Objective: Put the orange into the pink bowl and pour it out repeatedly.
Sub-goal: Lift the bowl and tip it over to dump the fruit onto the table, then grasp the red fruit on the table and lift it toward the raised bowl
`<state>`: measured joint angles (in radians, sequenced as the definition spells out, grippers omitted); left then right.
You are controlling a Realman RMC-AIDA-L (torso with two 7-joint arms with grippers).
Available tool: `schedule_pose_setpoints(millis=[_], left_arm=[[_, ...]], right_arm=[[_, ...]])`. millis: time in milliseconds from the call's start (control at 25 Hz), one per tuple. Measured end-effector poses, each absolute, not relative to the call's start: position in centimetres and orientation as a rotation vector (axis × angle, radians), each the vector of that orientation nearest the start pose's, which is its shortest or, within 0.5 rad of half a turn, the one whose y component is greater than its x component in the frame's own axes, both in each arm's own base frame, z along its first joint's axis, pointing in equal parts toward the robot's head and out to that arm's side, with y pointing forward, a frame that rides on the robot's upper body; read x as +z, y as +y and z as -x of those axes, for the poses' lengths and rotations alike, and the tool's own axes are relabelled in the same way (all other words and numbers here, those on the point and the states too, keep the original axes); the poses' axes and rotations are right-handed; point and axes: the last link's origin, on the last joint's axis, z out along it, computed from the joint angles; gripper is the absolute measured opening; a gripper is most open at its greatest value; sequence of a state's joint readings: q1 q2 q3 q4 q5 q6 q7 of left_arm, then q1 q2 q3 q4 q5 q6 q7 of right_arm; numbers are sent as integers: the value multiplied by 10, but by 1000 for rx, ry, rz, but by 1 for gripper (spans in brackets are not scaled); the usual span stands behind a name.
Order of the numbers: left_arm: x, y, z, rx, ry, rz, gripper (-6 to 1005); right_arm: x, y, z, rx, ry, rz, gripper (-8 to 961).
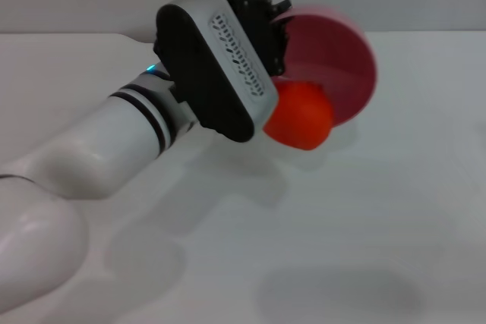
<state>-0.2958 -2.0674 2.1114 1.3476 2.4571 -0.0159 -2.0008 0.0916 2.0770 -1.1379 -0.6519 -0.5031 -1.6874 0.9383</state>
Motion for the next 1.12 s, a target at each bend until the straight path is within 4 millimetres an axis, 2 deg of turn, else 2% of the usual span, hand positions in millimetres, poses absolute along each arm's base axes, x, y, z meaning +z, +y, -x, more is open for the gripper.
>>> schedule_pose_setpoints(millis=[320,680,760,800,840,960,1000,1040,1120], left_arm=[[-78,341,103,-262,420,2065,43],[-75,343,96,-317,386,2049,43],[-67,362,88,-365,202,2142,44],[-67,362,88,-365,202,2142,44],[-62,371,86,-366,131,2188,44],[-62,371,86,-366,131,2188,44],[-43,399,79,-369,-144,2364,44],[-33,409,79,-362,-249,2422,44],[-33,409,79,-362,-249,2422,44]], right_arm=[[99,257,-279,1517,245,1616,617],[97,257,-273,1551,224,1636,606],[96,258,-273,1552,229,1638,604],[96,259,-274,1552,231,1638,603],[95,259,-274,1552,233,1639,601],[94,259,-275,1547,245,1641,598],[93,259,-276,1545,252,1642,597],[92,259,-277,1547,265,1646,595],[91,259,-278,1555,290,1657,593]])
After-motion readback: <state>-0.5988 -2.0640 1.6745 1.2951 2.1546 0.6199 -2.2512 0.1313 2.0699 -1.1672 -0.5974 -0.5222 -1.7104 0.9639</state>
